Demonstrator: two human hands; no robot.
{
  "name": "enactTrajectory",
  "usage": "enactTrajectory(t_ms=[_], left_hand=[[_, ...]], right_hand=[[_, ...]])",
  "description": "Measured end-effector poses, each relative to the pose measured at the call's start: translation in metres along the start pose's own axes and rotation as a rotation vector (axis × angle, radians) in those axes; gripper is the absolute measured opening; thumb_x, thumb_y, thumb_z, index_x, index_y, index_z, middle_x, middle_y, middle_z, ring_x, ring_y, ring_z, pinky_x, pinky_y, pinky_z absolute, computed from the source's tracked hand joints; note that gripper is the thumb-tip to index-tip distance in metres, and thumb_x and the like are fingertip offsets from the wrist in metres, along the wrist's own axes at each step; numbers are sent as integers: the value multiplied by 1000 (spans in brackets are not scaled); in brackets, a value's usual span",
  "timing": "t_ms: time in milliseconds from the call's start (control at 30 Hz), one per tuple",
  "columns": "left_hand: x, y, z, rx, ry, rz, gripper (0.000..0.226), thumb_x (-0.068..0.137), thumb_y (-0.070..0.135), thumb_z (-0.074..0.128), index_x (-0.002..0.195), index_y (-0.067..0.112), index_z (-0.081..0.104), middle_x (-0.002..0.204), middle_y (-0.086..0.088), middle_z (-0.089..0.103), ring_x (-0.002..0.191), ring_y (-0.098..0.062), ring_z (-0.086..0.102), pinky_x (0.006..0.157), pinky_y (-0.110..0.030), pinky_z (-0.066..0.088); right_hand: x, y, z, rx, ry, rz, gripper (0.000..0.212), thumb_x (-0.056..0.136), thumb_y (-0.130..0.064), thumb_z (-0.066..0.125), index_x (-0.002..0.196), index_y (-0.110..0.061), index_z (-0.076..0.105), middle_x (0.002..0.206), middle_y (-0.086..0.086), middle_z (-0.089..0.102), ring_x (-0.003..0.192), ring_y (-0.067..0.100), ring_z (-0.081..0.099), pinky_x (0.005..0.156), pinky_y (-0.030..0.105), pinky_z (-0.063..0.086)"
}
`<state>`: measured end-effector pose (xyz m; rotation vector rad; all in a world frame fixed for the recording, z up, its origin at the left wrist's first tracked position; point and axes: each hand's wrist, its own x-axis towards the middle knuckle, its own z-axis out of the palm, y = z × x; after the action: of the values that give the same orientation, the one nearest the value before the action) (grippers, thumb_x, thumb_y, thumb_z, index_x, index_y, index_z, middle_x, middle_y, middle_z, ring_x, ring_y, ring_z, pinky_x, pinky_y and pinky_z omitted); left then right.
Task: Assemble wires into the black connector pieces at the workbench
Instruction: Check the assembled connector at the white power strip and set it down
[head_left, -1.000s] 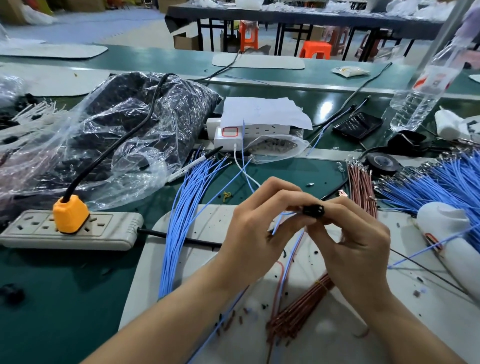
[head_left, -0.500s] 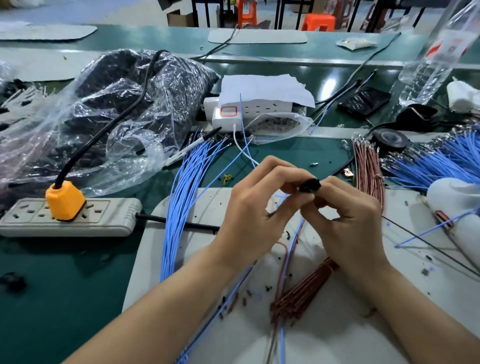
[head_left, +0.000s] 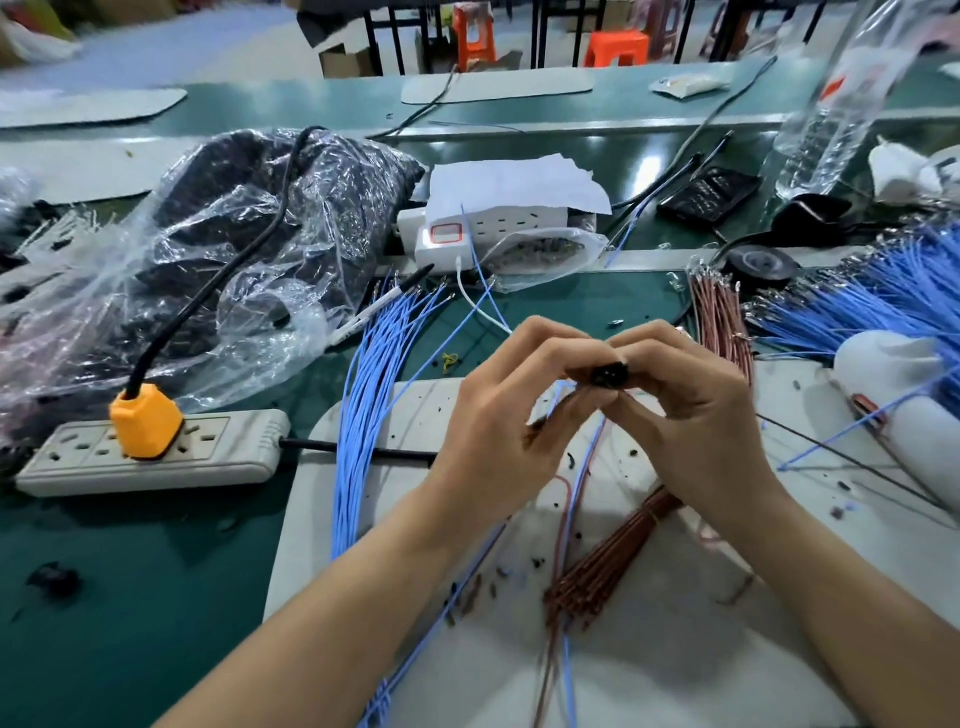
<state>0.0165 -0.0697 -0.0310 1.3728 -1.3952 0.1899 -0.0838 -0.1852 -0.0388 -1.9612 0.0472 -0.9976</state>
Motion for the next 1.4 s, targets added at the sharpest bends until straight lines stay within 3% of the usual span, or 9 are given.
enactTrajectory(t_ms=[200, 433, 633, 767, 867, 1067, 1400], left_hand=[[0, -1, 1, 43, 29, 36, 14, 88, 3, 62, 99, -5, 66, 96, -13, 52, 83, -16, 56, 76, -29, 51], [1, -2, 1, -2, 10, 41, 14, 87, 0, 62, 99, -6, 66, 95, -14, 53, 81, -16, 59, 74, -32, 53], [-2, -5, 1, -48, 24, 17, 14, 88, 1, 61, 100, -7, 66, 97, -10, 51, 82, -23, 60, 72, -41, 56], [-2, -5, 1, -53, 40, 14, 14, 89, 1, 61, 99, -7, 65, 96, -9, 53, 81, -22, 60, 71, -40, 56], [-1, -3, 1, -77, 44, 8, 14, 88, -2, 60, 100, -7, 64, 96, -10, 54, 81, -21, 60, 71, -38, 56], [-1, -2, 3, -78, 32, 0, 13, 87, -3, 62, 100, -7, 64, 95, -6, 54, 82, -20, 60, 74, -39, 54], [-1, -5, 3, -78, 18, -15, 14, 86, -2, 64, 100, -6, 65, 95, -8, 52, 83, -19, 58, 76, -32, 54]], right_hand=[[0, -3, -3, -49, 38, -41, 8, 81, -15, 70, 89, -15, 69, 88, 6, 64, 77, 21, 63, 71, 26, 50], [-2, -5, -1, -85, 72, -65, 16, 77, -5, 72, 89, -14, 68, 88, 4, 64, 78, 16, 63, 73, 20, 49], [-1, -3, 0, -85, 58, -29, 12, 78, -13, 72, 88, -18, 67, 88, 0, 64, 77, 10, 63, 73, 19, 49], [-1, 0, 2, -81, 33, 8, 11, 80, -19, 70, 89, -14, 69, 88, 0, 65, 77, 13, 63, 72, 25, 52], [-1, 1, 2, -90, 28, 12, 9, 81, -24, 68, 88, -18, 68, 87, -3, 64, 76, 8, 62, 72, 21, 51], [-3, -1, 2, -112, 48, -4, 8, 81, -20, 69, 88, -16, 68, 87, 1, 65, 75, 10, 63, 72, 19, 50], [-1, -4, 1, -80, 49, -14, 16, 79, -16, 71, 88, -28, 64, 88, 0, 65, 77, 15, 63, 74, 23, 50]])
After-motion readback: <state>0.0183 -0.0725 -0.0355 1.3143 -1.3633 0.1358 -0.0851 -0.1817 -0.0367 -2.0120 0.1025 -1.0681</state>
